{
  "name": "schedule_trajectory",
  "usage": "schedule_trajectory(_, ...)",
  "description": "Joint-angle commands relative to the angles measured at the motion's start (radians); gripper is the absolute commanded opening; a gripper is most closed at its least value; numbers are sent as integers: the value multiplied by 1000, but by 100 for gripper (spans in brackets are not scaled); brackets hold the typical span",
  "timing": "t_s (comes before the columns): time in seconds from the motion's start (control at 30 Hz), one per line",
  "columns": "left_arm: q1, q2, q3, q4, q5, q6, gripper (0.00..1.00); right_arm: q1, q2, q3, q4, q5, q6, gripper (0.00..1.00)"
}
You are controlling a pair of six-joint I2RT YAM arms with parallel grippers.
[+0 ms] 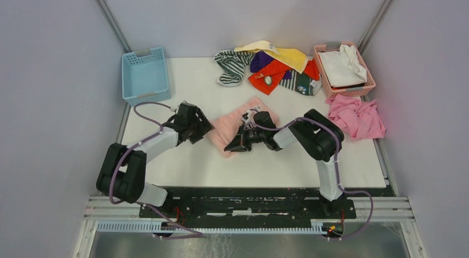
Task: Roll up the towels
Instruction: Roll the towel at the center of the board.
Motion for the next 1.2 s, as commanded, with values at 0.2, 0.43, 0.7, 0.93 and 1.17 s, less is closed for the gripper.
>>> schedule_trajectory(0.2,-14,183,75,76,-41,49,39,-18,-58,-8,-184,92,-165,4)
schedule_trajectory(0.43,-63,173,112,-45,-125,77,12,48,-259,67,-578,261,-475,29)
schedule_trajectory(0.7,-101,129,119,-145,-190,64,11,279,-430,223,-938,777,-779,54)
schedule_trajectory(0.93,-123,109,118,-166,-202,54,11,420,-379,279,-909,1030,-903,60)
schedule_trajectory(1.17,-144,111,127,-179,-216,43,12,516,-274,327,-833,1119,-1029,59)
